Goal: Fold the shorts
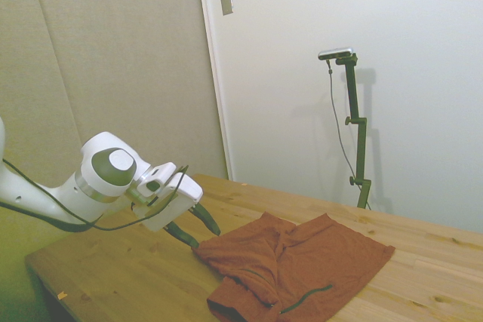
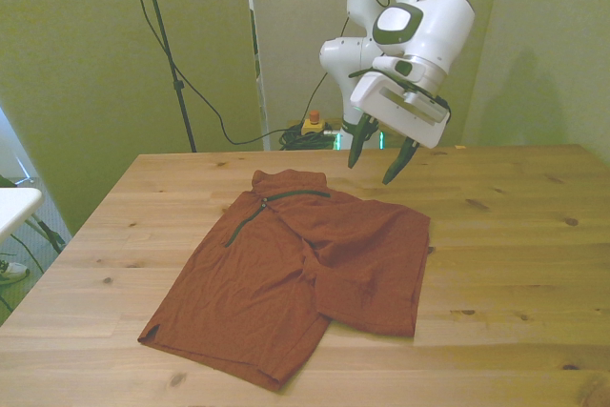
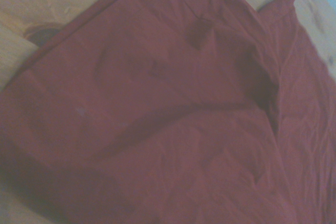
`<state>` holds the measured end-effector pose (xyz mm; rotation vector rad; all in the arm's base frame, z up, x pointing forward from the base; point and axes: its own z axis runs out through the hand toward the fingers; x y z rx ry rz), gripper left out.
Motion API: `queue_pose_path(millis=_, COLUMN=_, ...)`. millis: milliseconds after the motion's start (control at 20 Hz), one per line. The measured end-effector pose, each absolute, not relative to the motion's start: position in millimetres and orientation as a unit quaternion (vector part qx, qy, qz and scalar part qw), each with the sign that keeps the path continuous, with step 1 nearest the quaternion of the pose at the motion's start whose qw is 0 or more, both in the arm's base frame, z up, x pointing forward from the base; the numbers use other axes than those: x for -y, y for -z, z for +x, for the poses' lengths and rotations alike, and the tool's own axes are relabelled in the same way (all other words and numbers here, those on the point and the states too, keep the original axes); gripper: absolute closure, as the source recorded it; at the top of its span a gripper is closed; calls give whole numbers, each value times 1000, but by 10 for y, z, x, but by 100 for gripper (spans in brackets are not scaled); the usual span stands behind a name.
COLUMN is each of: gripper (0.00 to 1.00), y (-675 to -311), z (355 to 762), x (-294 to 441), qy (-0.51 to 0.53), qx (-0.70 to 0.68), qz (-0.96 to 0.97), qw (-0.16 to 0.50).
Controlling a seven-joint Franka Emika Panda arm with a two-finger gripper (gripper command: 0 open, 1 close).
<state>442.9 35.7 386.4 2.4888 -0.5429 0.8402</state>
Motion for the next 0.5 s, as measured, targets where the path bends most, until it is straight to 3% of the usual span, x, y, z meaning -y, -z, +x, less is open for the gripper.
queue_pose_path(millis=500, gripper=0, y=-3545, z=4309, x=-696, qy=-306, qx=156, qz=915, qw=213)
